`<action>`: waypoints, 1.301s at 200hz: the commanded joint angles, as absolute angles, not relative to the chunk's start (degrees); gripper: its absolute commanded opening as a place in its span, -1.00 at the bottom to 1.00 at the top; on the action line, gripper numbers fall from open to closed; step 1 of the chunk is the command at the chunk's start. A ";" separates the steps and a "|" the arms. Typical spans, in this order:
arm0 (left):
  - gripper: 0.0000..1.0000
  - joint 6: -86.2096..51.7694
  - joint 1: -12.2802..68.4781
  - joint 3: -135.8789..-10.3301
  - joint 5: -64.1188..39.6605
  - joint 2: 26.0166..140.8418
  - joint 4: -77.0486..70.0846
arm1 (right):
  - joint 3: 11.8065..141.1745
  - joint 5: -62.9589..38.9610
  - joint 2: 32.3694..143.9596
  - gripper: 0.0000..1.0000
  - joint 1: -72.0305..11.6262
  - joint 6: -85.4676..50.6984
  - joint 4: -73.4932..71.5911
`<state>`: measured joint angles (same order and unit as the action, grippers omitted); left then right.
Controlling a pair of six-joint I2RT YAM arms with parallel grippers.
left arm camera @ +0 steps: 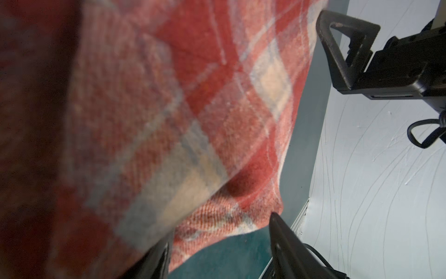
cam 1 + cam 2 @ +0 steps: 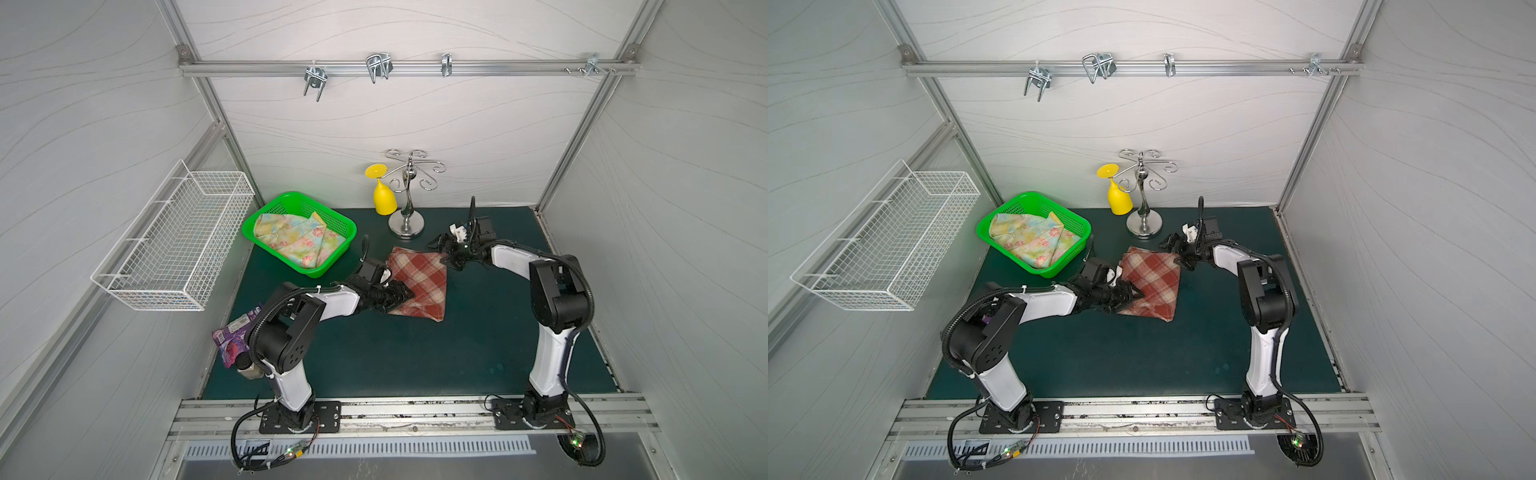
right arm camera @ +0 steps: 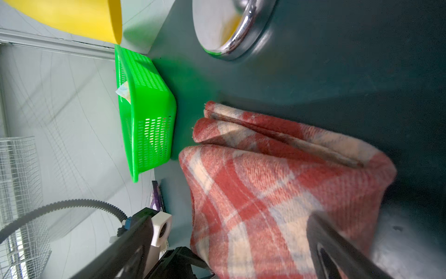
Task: Fold and stack skirts
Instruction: Smooth out the skirt at the center of the table.
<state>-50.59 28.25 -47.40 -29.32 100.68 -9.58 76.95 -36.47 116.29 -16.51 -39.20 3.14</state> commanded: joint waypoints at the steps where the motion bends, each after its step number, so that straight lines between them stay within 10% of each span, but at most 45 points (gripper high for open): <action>1: 0.26 -49.68 26.82 -46.20 -27.95 102.81 -10.92 | 79.71 -35.95 119.68 0.98 -16.51 -38.98 4.91; 73: 0.25 -49.69 24.79 -42.06 -28.99 103.90 -13.85 | 82.13 -34.05 122.71 0.98 -16.12 -37.35 8.07; 172: 0.29 -45.85 24.79 -53.54 -28.56 87.42 4.25 | 65.35 -27.50 89.61 0.98 -26.36 -33.27 10.88; 260: 0.27 -40.64 23.75 -70.40 -28.50 105.42 9.32 | 50.83 -15.47 87.85 0.98 -37.32 -30.34 3.93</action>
<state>-41.76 24.03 -67.09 -28.12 100.49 7.88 51.94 -18.81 85.71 -35.90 -31.62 8.05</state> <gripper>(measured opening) 0.639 0.991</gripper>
